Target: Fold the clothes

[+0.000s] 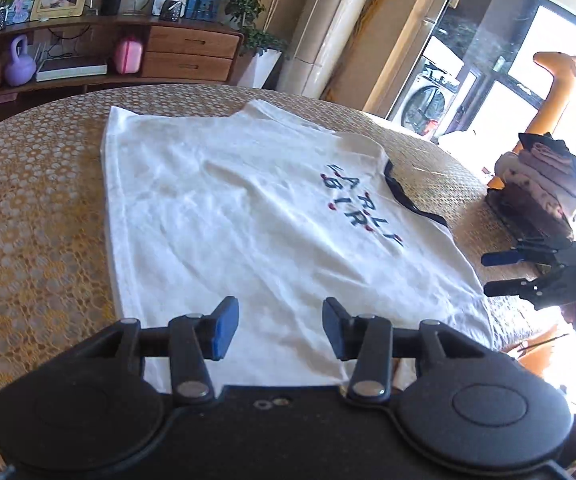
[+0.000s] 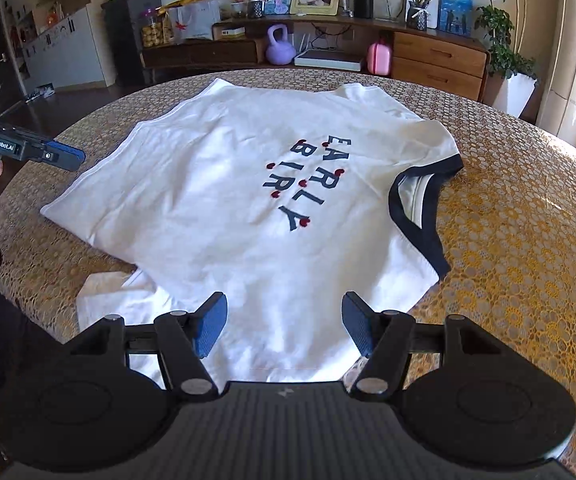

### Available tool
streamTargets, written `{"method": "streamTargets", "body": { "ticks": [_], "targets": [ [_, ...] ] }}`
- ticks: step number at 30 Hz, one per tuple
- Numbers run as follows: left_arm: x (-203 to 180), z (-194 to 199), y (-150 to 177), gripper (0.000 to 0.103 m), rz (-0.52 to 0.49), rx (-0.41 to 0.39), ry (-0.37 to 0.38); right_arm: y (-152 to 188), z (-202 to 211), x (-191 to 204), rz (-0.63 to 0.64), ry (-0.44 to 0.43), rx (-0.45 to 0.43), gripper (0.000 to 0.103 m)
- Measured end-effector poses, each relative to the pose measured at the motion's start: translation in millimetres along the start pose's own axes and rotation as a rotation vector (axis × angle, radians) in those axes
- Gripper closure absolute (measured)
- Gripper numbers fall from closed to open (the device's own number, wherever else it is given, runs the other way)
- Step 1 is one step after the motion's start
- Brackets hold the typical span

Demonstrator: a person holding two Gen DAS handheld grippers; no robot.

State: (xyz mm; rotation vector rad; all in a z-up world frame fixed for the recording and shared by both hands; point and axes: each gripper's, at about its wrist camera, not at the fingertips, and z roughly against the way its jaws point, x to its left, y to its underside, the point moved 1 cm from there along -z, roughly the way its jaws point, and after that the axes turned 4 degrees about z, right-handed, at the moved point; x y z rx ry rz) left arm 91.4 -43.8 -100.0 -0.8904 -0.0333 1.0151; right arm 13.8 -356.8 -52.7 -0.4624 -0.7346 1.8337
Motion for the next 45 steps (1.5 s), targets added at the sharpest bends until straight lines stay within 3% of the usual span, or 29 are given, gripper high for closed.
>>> {"method": "streamTargets", "body": {
  "ticks": [6,13,23,36,38,40,43,45],
  "targets": [
    [-62.1,-16.2,48.5,0.0,-0.153,0.07,0.094,37.3,21.5,26.6,-0.051,-0.024,0.013,0.04],
    [-115.4,-34.6,80.0,0.0,-0.312,0.078,0.157,72.3,23.4,58.1,-0.074,-0.108,0.071,0.04],
    [-118.1,-32.1,88.0,0.0,-0.297,0.078,0.142,86.6,-14.8,66.1,-0.234,-0.217,0.145,0.04],
    [-113.6,-49.1,86.8,0.0,-0.333,0.071,0.131,83.5,-31.0,54.6,-0.365,-0.25,0.126,0.042],
    [-111.0,-49.3,86.0,0.0,-0.319,0.07,0.139,86.1,-32.0,52.6,-0.388,-0.26,0.127,0.063],
    [-111.3,-48.8,85.9,0.0,-0.319,0.07,0.136,89.0,-31.1,48.3,-0.404,-0.256,0.123,0.077],
    [-115.4,-44.4,87.5,0.0,-0.349,0.06,0.128,92.2,-22.4,42.2,-0.426,-0.279,0.118,0.09],
    [-119.7,-38.1,88.1,0.0,-0.373,0.044,0.153,91.6,-15.1,41.5,-0.426,-0.289,0.105,0.093]
  ]
}}
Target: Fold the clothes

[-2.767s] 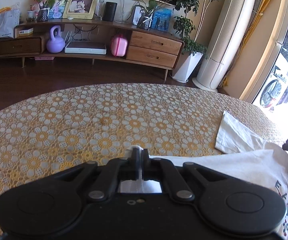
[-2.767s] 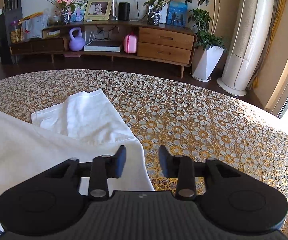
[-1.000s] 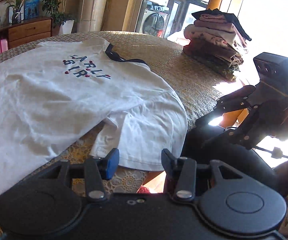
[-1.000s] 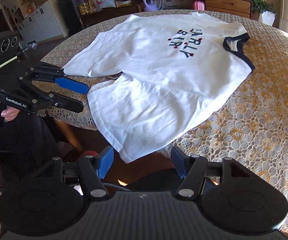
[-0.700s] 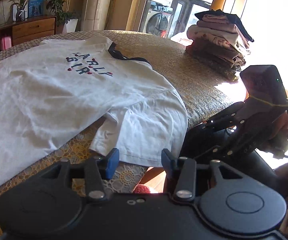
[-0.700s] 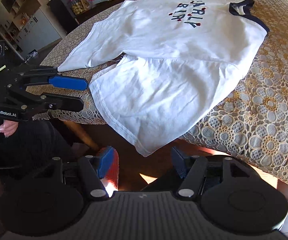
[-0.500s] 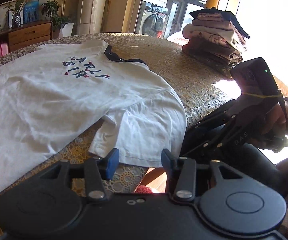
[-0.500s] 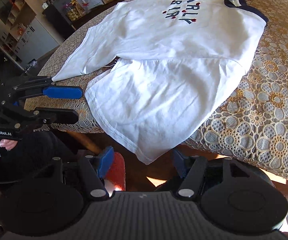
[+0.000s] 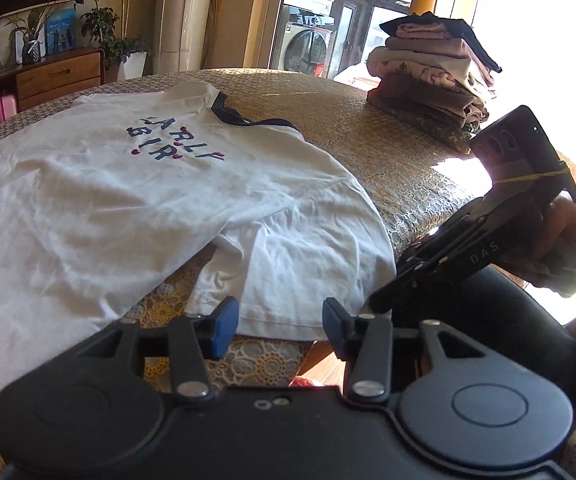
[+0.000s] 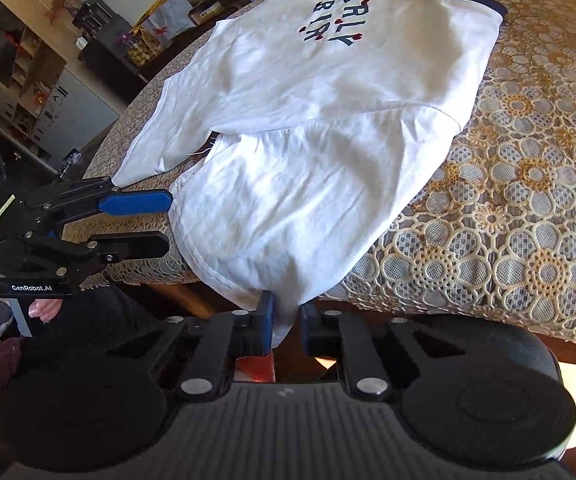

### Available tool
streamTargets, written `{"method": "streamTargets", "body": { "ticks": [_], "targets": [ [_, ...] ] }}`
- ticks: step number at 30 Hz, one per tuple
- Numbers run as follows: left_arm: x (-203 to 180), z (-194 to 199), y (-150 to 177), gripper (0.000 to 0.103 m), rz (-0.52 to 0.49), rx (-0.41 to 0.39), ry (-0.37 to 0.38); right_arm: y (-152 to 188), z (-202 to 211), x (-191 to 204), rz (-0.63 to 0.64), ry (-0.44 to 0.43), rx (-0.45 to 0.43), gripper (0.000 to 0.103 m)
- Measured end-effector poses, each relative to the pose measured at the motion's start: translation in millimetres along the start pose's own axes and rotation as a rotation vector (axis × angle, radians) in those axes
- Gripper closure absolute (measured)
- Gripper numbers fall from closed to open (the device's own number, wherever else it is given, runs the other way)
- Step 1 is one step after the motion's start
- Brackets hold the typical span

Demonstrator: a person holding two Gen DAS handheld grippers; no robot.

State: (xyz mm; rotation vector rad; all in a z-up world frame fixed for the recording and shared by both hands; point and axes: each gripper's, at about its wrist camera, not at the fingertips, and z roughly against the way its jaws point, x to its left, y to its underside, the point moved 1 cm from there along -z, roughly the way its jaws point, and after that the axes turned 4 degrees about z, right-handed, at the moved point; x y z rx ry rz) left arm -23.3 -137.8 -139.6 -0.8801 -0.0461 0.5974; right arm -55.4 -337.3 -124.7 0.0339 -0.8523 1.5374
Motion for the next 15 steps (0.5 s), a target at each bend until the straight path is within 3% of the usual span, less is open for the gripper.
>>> {"method": "streamTargets", "body": {
  "ticks": [9,15],
  "targets": [
    [-40.2,2.4,-6.5,0.0,-0.191,-0.024,0.055,-10.4,20.7,15.3,0.054,-0.021,0.0,0.097],
    [-41.5,-6.7,-4.5,0.0,-0.19,-0.001,0.065,-2.1,21.7,15.6,0.024,-0.066,0.003,0.098]
  ]
}}
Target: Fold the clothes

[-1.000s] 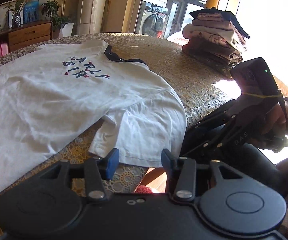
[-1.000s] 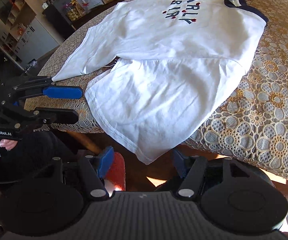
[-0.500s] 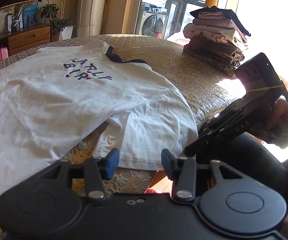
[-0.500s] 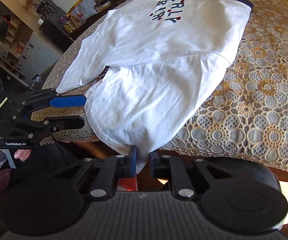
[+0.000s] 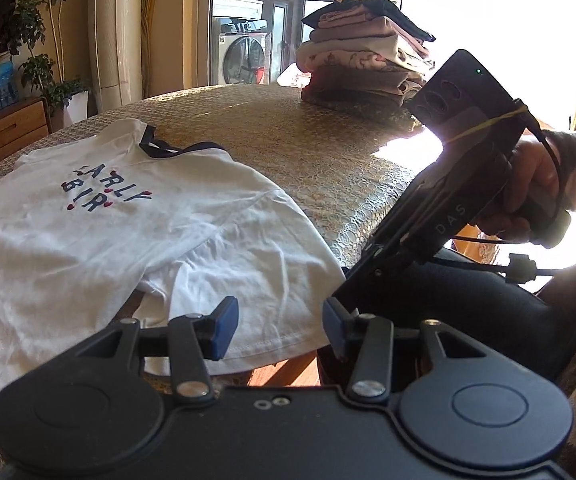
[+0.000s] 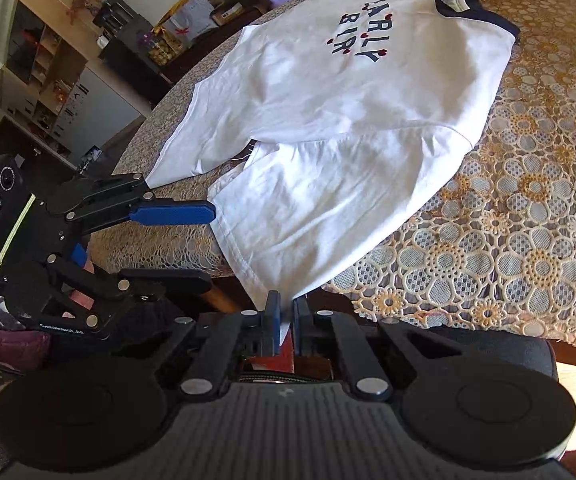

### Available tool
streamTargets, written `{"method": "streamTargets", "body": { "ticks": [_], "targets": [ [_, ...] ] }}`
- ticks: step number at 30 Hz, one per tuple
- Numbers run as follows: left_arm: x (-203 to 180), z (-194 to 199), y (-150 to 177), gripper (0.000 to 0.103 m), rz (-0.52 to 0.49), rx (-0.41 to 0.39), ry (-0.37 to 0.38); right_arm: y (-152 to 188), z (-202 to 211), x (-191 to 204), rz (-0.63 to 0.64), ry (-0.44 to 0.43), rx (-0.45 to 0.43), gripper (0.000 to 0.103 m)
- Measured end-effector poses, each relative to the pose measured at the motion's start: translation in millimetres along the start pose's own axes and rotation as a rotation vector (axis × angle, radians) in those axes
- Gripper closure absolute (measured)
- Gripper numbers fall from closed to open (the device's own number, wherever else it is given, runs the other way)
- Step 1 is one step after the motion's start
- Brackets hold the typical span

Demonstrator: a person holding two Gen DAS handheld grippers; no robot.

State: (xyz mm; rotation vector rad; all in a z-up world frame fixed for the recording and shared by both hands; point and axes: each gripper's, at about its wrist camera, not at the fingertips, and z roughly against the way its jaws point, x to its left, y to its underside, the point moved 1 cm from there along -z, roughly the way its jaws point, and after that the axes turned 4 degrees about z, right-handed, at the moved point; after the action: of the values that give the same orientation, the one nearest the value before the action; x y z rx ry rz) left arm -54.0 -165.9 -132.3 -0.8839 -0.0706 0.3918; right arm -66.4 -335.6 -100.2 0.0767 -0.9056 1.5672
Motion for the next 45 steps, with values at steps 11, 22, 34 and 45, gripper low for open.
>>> {"method": "streamTargets", "body": {
  "ticks": [11,22,34,45],
  "targets": [
    [-19.2,-9.7,-5.1,0.0,-0.125,-0.014,0.029,-31.7,-2.7,-6.7,-0.032,-0.031,-0.061,0.098],
    [-19.1,-39.0,-17.5,0.0,-0.175,-0.025,-0.136,-56.9,-7.7,-9.3,-0.135,-0.153,-0.13,0.097],
    [18.0,-32.0,-27.4,0.0,0.077,-0.031,-0.098,-47.3,21.8,-5.2,0.15,0.012,-0.118,0.091],
    [-4.7,3.6,-47.3,0.0,-0.013,-0.095,0.034,-41.1,27.1,45.5,0.887,0.243,-0.129,0.041]
  ]
}}
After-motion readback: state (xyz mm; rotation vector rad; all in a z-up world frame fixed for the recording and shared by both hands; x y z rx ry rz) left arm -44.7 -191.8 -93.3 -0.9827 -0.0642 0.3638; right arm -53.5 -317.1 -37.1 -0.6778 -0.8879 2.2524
